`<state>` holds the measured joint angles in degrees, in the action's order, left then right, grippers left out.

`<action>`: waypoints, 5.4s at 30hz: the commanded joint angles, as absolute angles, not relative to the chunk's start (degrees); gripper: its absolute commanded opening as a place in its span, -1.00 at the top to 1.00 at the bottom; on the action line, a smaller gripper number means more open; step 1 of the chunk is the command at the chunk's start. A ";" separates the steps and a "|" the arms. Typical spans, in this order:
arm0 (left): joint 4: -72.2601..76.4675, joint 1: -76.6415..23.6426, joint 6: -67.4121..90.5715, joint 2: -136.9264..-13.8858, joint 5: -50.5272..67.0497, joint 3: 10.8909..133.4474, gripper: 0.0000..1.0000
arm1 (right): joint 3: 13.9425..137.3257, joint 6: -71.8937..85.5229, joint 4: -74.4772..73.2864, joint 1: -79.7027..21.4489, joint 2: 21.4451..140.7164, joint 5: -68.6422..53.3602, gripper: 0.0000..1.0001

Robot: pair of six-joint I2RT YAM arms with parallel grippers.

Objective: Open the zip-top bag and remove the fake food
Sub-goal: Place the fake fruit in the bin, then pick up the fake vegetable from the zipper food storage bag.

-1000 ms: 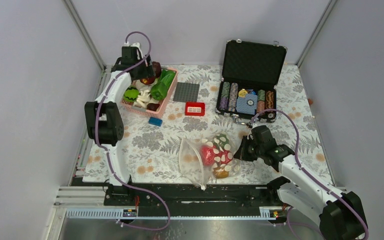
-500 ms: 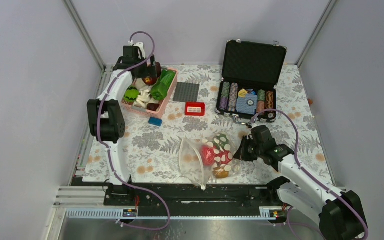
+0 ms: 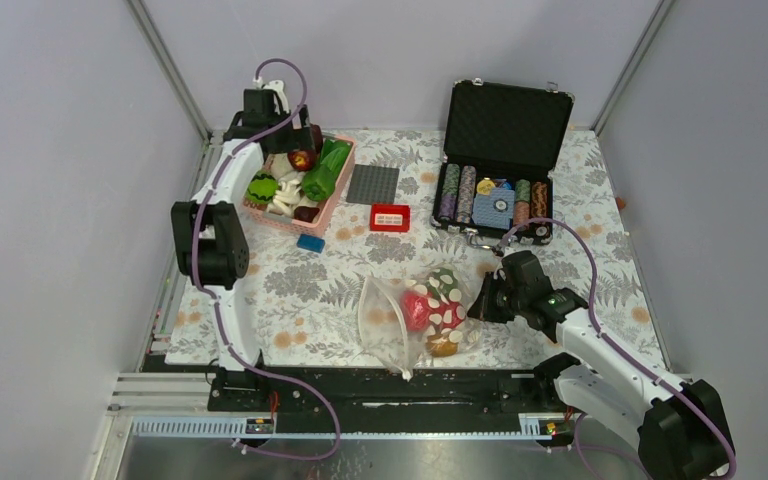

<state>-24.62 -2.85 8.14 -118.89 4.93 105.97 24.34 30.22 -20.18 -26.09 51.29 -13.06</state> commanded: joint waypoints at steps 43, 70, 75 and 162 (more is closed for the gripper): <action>-24.67 -45.13 67.15 -23.55 0.38 19.12 0.04 | 17.80 51.26 -22.90 -25.86 33.41 -8.08 1.00; 13.26 -64.64 70.53 -60.05 -13.27 22.44 -0.04 | 15.81 56.43 -25.41 -26.02 23.77 -11.78 1.00; 20.70 -64.70 70.67 -61.43 -13.63 19.77 -0.04 | 15.20 56.08 -23.84 -26.01 25.28 -13.15 1.00; -12.76 -63.87 50.17 -57.30 -17.58 32.39 -0.12 | 20.52 54.20 -24.68 -25.93 30.57 -2.92 1.00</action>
